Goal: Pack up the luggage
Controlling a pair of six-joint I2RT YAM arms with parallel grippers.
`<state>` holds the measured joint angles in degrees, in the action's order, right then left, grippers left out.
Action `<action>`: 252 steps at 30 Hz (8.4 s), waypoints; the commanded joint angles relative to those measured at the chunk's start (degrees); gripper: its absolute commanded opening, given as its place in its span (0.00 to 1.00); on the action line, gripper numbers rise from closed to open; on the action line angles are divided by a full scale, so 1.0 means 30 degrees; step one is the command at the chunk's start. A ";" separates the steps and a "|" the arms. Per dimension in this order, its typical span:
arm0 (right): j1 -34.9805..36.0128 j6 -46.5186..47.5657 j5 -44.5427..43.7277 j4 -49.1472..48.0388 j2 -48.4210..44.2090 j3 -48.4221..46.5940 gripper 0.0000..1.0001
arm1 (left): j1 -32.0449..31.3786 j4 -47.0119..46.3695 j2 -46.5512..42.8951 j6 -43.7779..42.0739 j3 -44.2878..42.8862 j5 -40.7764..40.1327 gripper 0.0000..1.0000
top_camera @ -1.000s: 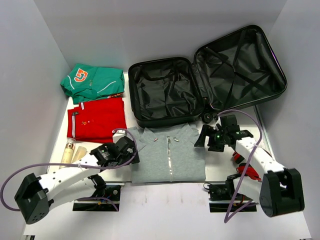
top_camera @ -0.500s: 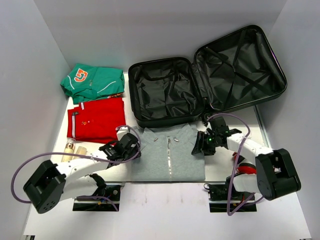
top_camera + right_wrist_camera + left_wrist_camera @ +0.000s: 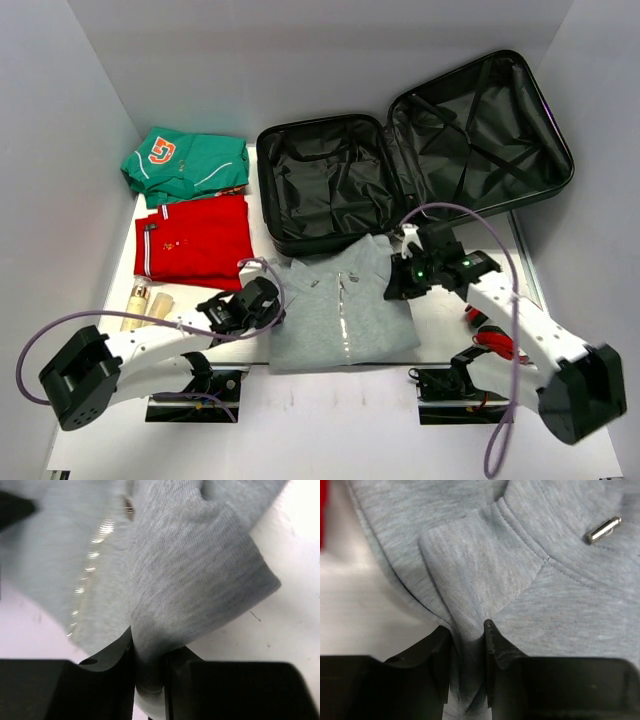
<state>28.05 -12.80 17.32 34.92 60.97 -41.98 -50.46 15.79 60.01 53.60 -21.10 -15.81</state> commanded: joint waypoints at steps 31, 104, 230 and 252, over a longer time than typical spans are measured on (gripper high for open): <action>0.4360 1.6540 -0.4455 0.3129 1.0025 -2.3474 0.00 | -1.2508 -0.6467 -0.2952 -1.1891 -0.2862 -1.7457 0.00; -0.1762 0.4412 -1.3275 0.1720 2.0601 -2.1953 0.00 | 1.5295 1.3428 1.0323 -1.1333 -2.1299 0.3278 1.00; -0.2349 -0.0158 -0.9553 0.1633 0.2735 -0.8010 0.90 | 0.3167 0.3730 1.8873 -1.1746 -3.5034 0.0555 0.00; -0.3316 -0.1330 -0.9672 0.2687 0.1181 -0.6400 0.90 | 0.0735 -0.0984 2.5197 -0.5622 -3.6294 -0.0645 0.00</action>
<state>18.46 -15.66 -12.47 42.46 66.26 -62.22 -47.88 21.89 135.41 34.41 -125.75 -17.10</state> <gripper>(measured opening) 0.896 0.179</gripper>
